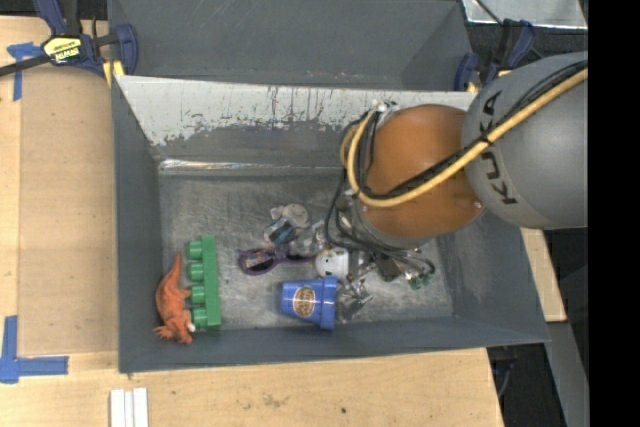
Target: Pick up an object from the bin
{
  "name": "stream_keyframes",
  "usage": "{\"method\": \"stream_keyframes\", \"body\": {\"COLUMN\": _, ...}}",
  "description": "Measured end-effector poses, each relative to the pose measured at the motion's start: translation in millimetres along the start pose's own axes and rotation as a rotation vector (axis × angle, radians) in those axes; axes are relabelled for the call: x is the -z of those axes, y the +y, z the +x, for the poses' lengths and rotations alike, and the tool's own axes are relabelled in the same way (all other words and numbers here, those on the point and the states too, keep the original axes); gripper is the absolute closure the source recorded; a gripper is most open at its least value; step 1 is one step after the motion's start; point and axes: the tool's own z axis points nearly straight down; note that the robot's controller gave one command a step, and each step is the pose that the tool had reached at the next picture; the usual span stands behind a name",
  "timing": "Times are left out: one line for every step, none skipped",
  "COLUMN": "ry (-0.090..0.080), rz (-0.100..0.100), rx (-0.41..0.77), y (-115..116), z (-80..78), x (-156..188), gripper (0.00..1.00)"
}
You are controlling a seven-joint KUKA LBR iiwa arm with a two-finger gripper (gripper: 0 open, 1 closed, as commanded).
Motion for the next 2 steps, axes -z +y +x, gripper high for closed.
{"method": "stream_keyframes", "body": {"ry": 0.056, "rz": 0.019, "rx": 0.137, "y": -6, "z": -70.2, "x": -35, "gripper": 0.0}}
{"method": "stream_keyframes", "body": {"ry": -0.027, "rz": 0.008, "rx": 0.125, "y": 6, "z": -75.5, "x": -53, "gripper": 1.0}}
